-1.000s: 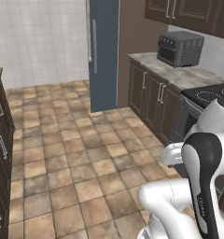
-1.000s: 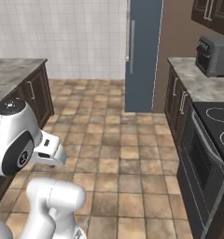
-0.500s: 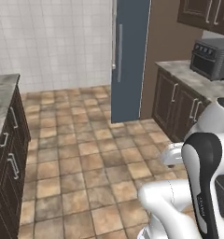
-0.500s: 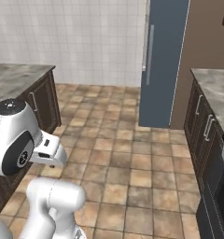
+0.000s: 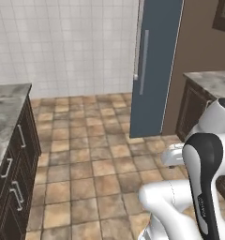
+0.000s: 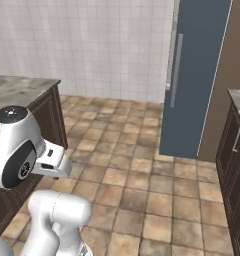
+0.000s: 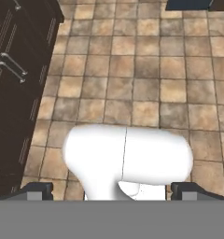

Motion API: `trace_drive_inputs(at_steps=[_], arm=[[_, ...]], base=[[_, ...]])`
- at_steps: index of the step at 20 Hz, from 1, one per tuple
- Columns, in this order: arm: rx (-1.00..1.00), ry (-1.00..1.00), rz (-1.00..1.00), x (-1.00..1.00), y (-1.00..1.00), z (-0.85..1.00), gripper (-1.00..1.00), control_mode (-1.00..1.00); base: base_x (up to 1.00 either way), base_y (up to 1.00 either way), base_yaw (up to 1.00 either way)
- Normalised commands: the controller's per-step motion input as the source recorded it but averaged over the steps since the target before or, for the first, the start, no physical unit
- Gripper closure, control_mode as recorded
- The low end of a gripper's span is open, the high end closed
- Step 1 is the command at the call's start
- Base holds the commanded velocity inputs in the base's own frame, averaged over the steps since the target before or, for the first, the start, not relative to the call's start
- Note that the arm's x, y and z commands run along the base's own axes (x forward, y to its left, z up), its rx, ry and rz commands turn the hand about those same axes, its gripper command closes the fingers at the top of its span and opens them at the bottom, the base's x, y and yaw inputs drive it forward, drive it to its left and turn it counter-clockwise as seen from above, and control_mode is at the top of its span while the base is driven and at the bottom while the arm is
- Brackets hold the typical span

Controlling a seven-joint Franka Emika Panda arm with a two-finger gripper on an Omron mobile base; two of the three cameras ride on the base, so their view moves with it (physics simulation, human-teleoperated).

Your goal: Open the fridge, grab two sodas, and place both sodas inside the bowl with ice on the dining counter.

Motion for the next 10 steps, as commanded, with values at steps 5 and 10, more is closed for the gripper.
trace_drive_inputs(at_steps=[5,10], arm=[[0.0,0.0,0.0,0.0,0.0,0.0,-1.0,1.0],[0.0,0.0,0.0,0.0,0.0,0.0,-1.0,1.0]], base=[[1.0,0.0,0.17],[1.0,0.0,0.06]])
